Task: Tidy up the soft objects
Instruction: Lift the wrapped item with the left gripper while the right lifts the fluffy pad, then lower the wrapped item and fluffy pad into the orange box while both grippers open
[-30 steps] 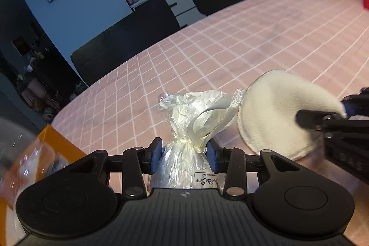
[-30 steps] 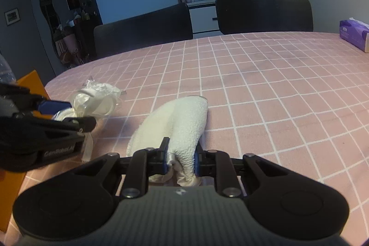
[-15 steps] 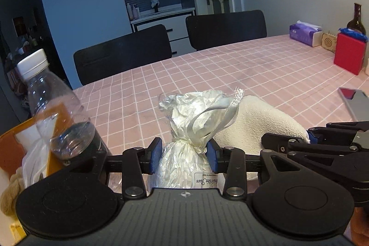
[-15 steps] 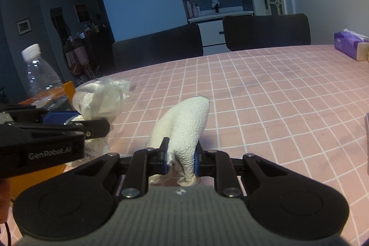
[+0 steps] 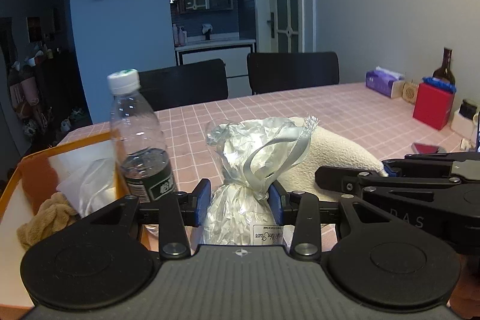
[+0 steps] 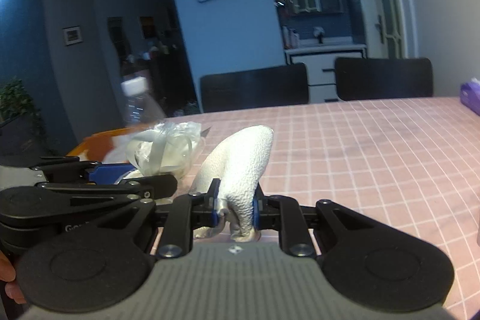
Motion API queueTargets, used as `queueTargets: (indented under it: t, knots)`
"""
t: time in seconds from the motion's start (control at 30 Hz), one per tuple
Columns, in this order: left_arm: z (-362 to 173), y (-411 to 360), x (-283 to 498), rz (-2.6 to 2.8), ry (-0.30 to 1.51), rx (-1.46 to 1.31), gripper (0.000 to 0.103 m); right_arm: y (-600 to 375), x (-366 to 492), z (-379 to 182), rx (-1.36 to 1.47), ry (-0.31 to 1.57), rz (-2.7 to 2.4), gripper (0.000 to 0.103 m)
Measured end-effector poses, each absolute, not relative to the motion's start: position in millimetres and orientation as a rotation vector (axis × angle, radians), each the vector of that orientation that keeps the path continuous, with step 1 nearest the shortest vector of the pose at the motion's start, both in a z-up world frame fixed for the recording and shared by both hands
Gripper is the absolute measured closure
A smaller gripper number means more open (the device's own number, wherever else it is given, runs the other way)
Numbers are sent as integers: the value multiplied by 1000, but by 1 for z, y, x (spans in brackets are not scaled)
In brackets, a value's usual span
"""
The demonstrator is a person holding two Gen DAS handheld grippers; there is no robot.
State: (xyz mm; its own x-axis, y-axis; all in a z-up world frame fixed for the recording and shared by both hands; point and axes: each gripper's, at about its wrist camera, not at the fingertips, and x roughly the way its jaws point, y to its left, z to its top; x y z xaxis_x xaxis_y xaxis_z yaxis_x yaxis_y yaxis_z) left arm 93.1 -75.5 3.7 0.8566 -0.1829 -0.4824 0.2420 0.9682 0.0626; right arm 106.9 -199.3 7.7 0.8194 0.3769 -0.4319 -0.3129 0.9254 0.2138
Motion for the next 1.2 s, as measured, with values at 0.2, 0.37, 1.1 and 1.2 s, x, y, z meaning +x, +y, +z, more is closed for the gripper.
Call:
queueTargets:
  t: [0.2, 0.37, 1.1, 1.2]
  knots:
    - [20, -50, 66, -206, 427, 83, 57, -177, 91, 26, 107, 448, 428, 85]
    - [35, -25, 47, -174, 370, 54, 57, -155, 80, 41, 77, 412, 487, 85]
    - [65, 108, 68, 54, 371, -24, 57, -28, 101, 72, -156, 299, 698, 85]
    - [57, 117, 84, 17, 449, -29, 57, -12, 117, 64, -211, 362, 712, 85]
